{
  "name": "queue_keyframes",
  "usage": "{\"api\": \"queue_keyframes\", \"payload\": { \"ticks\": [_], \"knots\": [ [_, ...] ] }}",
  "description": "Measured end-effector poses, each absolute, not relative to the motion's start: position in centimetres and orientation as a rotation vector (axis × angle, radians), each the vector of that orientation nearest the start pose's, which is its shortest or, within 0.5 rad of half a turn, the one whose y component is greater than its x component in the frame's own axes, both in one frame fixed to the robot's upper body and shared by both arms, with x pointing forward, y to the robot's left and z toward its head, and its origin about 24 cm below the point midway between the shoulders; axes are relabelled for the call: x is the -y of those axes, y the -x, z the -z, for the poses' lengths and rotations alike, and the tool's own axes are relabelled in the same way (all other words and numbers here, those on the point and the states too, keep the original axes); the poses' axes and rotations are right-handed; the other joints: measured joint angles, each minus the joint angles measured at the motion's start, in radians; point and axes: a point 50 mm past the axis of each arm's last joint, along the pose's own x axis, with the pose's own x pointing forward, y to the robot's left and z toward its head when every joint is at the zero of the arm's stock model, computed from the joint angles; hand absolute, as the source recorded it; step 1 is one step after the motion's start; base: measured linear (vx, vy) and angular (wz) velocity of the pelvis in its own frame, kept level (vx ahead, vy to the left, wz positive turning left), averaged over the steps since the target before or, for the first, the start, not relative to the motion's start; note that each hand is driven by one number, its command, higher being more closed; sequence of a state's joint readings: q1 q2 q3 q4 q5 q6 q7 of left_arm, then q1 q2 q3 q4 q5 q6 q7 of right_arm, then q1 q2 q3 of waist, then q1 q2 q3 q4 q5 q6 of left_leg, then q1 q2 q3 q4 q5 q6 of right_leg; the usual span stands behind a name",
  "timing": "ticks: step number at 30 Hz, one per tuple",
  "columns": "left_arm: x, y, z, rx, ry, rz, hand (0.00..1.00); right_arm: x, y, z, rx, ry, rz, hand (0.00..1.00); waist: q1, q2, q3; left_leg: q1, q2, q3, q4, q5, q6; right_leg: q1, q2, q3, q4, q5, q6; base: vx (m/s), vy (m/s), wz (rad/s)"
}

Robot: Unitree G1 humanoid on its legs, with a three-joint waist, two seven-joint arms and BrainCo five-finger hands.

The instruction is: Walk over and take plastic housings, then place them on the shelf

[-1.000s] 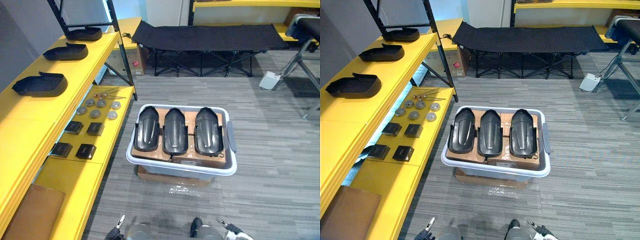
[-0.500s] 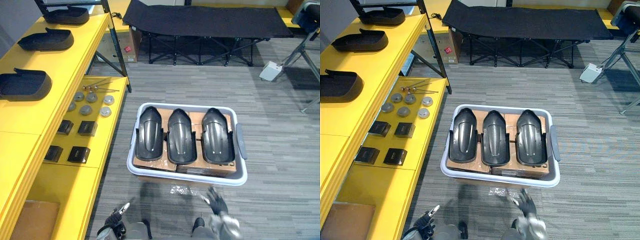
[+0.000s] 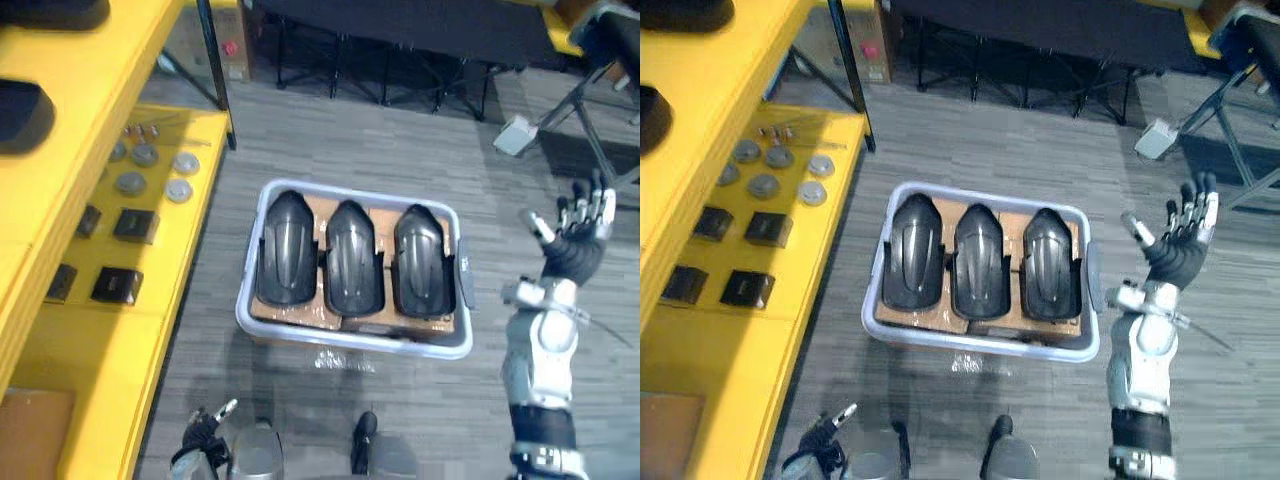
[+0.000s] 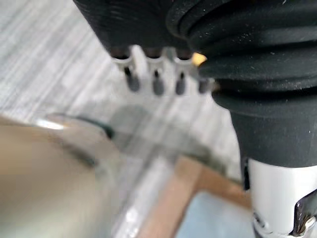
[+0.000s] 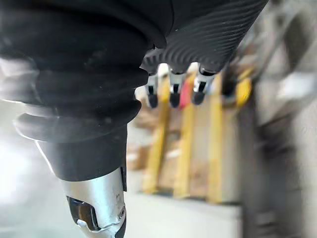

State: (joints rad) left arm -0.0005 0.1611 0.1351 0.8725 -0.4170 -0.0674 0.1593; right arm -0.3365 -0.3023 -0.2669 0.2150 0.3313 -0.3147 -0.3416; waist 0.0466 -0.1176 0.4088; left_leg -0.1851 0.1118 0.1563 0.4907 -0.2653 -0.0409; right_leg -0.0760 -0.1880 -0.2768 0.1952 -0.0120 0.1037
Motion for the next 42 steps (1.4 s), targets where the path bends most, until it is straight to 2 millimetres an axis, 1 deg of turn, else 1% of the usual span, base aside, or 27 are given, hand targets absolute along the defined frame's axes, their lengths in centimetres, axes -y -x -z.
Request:
{"api": "queue_keyframes", "payload": {
  "ticks": [1,3,5,6,7,10,12,14,18,21,23,24,25,27,30,31,33,34,36,37,40,42],
  "knots": [
    [-23.8,-16.8,11.8,-0.737,0.227,-0.525,0.00,27.7,-29.8,-13.3,0.462,-0.158,0.592,0.00,0.003,0.002,0.007,-0.030,0.001,-0.011,0.017,0.000,0.000,-0.023,0.002,-0.003,0.011,-0.001,-0.001,-0.16,-0.014,0.29],
    [-23.1,-18.6,11.0,-0.673,0.238,-0.516,0.00,28.8,-31.6,-11.7,0.321,-0.218,0.664,0.00,0.019,0.014,0.038,-0.098,0.013,-0.029,0.069,-0.005,0.008,-0.074,0.006,-0.021,0.053,-0.012,-0.017,-0.12,-0.025,0.18],
    [-22.8,-19.4,10.6,-0.646,0.235,-0.498,0.00,29.9,-32.0,-10.4,0.240,-0.236,0.701,0.00,0.023,0.024,0.047,-0.139,0.018,-0.050,0.102,-0.006,0.008,-0.102,0.009,-0.025,0.084,-0.017,-0.023,-0.11,-0.024,0.17],
    [-22.8,-19.7,10.4,-0.631,0.229,-0.492,0.00,30.7,-32.0,-9.5,0.178,-0.243,0.728,0.00,0.025,0.025,0.048,-0.166,0.017,-0.067,0.119,-0.006,0.008,-0.124,0.009,-0.026,0.103,-0.025,-0.019,-0.09,-0.010,0.19],
    [-22.8,-20.0,10.3,-0.625,0.228,-0.489,0.00,31.3,-31.8,-9.0,0.147,-0.239,0.748,0.00,0.027,0.024,0.048,-0.185,0.018,-0.068,0.126,-0.006,0.008,-0.139,0.008,-0.027,0.113,-0.029,-0.022,-0.09,-0.012,0.16],
    [-22.6,-20.4,10.1,-0.615,0.228,-0.483,0.00,33.5,-31.4,-8.5,0.089,-0.231,0.799,0.00,0.027,0.033,0.057,-0.238,0.017,-0.101,0.150,-0.006,0.008,-0.174,0.010,-0.050,0.126,-0.031,-0.023,-0.11,-0.013,0.13],
    [-22.7,-20.6,10.0,-0.605,0.225,-0.491,0.00,34.4,-31.3,-8.3,0.058,-0.237,0.825,0.00,0.028,0.035,0.061,-0.264,0.018,-0.117,0.148,-0.011,0.000,-0.195,0.014,-0.054,0.128,-0.031,-0.023,-0.12,-0.006,0.10],
    [-22.7,-20.6,9.9,-0.602,0.222,-0.500,0.00,34.8,-31.4,-8.2,0.026,-0.233,0.842,0.00,0.029,0.036,0.065,-0.290,0.018,-0.122,0.147,-0.015,-0.006,-0.220,0.017,-0.055,0.132,-0.033,-0.021,-0.13,-0.006,0.03],
    [-22.9,-19.8,10.6,-0.641,0.224,-0.519,0.00,36.0,-31.0,-7.5,-0.082,-0.220,0.894,0.00,0.042,0.054,0.082,-0.311,0.012,-0.125,0.144,-0.013,-0.007,-0.249,0.006,-0.053,0.153,-0.034,-0.018,-0.13,0.001,0.02],
    [-22.8,-19.8,10.6,-0.632,0.259,-0.532,0.00,37.2,-30.3,-7.2,-0.145,-0.198,0.926,0.00,0.050,0.067,0.086,-0.346,-0.007,-0.133,0.124,0.018,-0.003,-0.292,-0.010,-0.053,0.165,-0.034,-0.017,-0.11,-0.005,0.09],
    [-23.0,-19.7,10.7,-0.615,0.308,-0.556,0.00,37.6,-30.2,-7.1,-0.169,-0.187,0.938,0.00,0.049,0.071,0.088,-0.360,-0.019,-0.139,0.104,0.038,-0.004,-0.310,-0.020,-0.054,0.164,-0.029,-0.010,-0.07,-0.015,0.15],
    [-22.8,-19.7,10.6,-0.587,0.382,-0.570,0.00,38.1,-30.0,-7.3,-0.175,-0.143,0.945,0.00,0.051,0.086,0.097,-0.361,-0.022,-0.145,0.101,0.045,-0.005,-0.310,-0.021,-0.058,0.166,-0.026,-0.006,-0.05,-0.017,0.17],
    [-22.8,-19.7,10.6,-0.573,0.417,-0.574,0.00,38.2,-30.0,-7.5,-0.174,-0.128,0.948,0.00,0.054,0.093,0.101,-0.361,-0.023,-0.146,0.101,0.047,-0.005,-0.310,-0.022,-0.059,0.168,-0.026,-0.006,-0.02,-0.009,0.12],
    [-22.7,-19.5,10.6,-0.532,0.500,-0.585,0.00,38.6,-30.4,-8.9,-0.137,-0.085,0.948,0.00,0.056,0.115,0.109,-0.369,-0.032,-0.146,0.095,0.057,-0.004,-0.330,-0.036,-0.060,0.192,-0.027,-0.006,0.00,-0.003,0.05],
    [-22.4,-18.7,10.9,-0.526,0.522,-0.570,0.00,38.7,-31.0,-10.3,-0.100,-0.060,0.950,0.00,0.062,0.135,0.112,-0.394,-0.034,-0.150,0.101,0.061,-0.005,-0.354,-0.038,-0.066,0.202,-0.028,-0.008,0.01,-0.006,0.03],
    [-22.4,-18.5,11.0,-0.531,0.528,-0.563,0.00,38.6,-31.1,-10.6,-0.095,-0.059,0.947,0.00,0.064,0.137,0.113,-0.396,-0.033,-0.150,0.103,0.061,-0.005,-0.358,-0.039,-0.066,0.206,-0.028,-0.009,0.00,0.000,0.00],
    [-21.6,-17.8,11.5,-0.547,0.548,-0.517,0.00,39.3,-31.3,-12.2,-0.067,-0.023,0.949,0.00,0.080,0.152,0.121,-0.398,-0.034,-0.151,0.113,0.061,-0.004,-0.363,-0.042,-0.066,0.220,-0.034,-0.018,0.00,0.000,0.00],
    [-21.5,-17.6,11.6,-0.549,0.561,-0.508,0.00,39.4,-31.4,-12.7,-0.064,-0.005,0.946,0.00,0.083,0.155,0.123,-0.399,-0.035,-0.152,0.114,0.061,-0.004,-0.364,-0.043,-0.067,0.224,-0.035,-0.020,0.00,0.005,0.05],
    [-21.3,-16.7,12.0,-0.557,0.597,-0.499,0.00,39.7,-31.9,-14.5,-0.034,0.020,0.942,0.00,0.089,0.160,0.125,-0.408,-0.037,-0.152,0.117,0.061,-0.004,-0.380,-0.049,-0.069,0.240,-0.038,-0.024,0.00,0.000,0.00],
    [-21.1,-16.5,12.1,-0.561,0.609,-0.488,0.00,39.8,-32.0,-15.2,-0.026,0.041,0.941,0.00,0.092,0.164,0.127,-0.411,-0.038,-0.153,0.119,0.061,-0.004,-0.384,-0.053,-0.069,0.248,-0.043,-0.020,0.00,0.000,0.00],
    [-20.9,-16.1,12.4,-0.575,0.632,-0.482,0.00,39.9,-32.0,-15.3,-0.042,0.069,0.939,0.00,0.105,0.166,0.126,-0.413,-0.040,-0.153,0.128,0.061,-0.005,-0.392,-0.059,-0.069,0.270,-0.056,-0.021,-0.01,-0.006,0.01],
    [-20.8,-16.1,12.5,-0.574,0.634,-0.461,0.00,39.8,-32.2,-15.1,-0.069,0.082,0.930,0.00,0.105,0.168,0.126,-0.418,-0.042,-0.157,0.131,0.061,-0.005,-0.396,-0.062,-0.073,0.278,-0.059,-0.023,-0.03,-0.010,0.06]
  ]
}}
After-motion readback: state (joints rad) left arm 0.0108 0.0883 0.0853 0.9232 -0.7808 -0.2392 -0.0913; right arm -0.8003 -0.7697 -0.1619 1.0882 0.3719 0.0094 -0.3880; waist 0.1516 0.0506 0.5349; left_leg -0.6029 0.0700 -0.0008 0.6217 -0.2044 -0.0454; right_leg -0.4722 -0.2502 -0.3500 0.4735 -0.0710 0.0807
